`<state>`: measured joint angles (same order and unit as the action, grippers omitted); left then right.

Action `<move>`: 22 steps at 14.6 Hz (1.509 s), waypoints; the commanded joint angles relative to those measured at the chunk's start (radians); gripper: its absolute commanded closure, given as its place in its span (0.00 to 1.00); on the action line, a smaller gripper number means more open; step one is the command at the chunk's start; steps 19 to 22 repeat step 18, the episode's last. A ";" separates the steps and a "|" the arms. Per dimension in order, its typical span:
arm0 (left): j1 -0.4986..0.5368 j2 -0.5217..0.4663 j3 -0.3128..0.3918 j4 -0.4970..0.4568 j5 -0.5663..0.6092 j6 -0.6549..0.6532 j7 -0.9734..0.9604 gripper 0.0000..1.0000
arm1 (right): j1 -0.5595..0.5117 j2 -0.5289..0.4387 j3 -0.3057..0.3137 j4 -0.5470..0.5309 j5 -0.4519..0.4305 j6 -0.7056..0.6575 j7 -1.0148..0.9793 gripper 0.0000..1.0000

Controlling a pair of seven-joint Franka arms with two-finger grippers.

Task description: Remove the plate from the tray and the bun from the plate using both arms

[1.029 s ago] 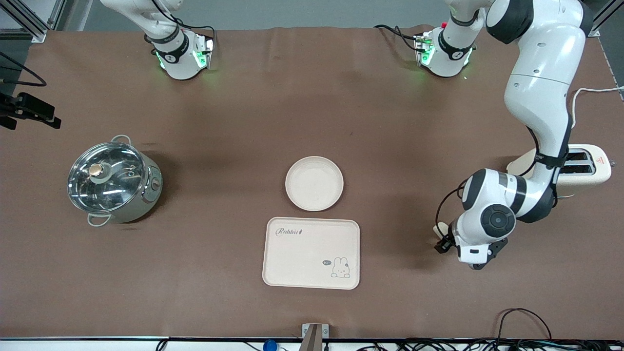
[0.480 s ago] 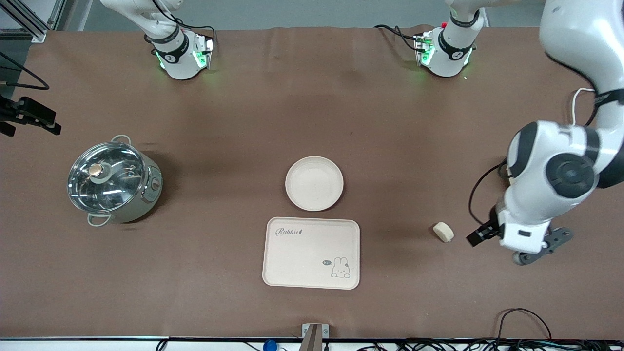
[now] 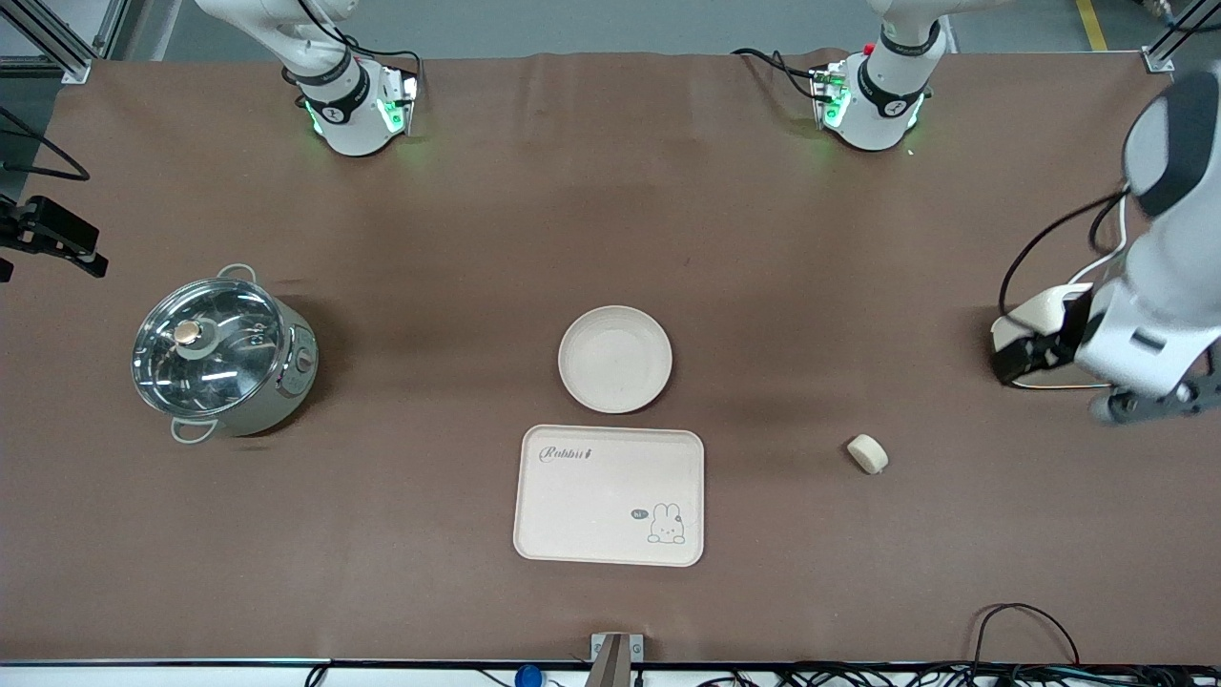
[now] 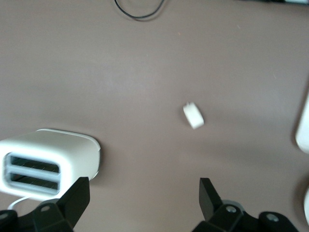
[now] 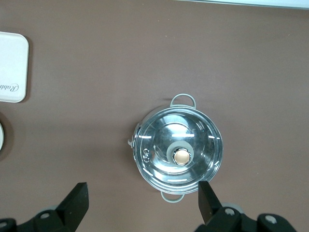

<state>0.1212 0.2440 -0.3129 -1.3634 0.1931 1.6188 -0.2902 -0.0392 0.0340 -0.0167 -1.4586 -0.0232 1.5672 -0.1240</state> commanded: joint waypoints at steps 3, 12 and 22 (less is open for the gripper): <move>0.006 -0.165 0.023 -0.046 -0.057 -0.105 0.173 0.00 | 0.004 -0.017 0.003 0.001 -0.017 0.004 -0.002 0.00; -0.224 -0.465 0.296 -0.330 -0.179 -0.155 0.267 0.00 | -0.004 -0.017 -0.002 -0.005 -0.011 -0.030 -0.011 0.00; -0.226 -0.425 0.291 -0.273 -0.178 -0.157 0.272 0.00 | -0.001 -0.014 0.000 -0.006 -0.004 -0.010 -0.005 0.00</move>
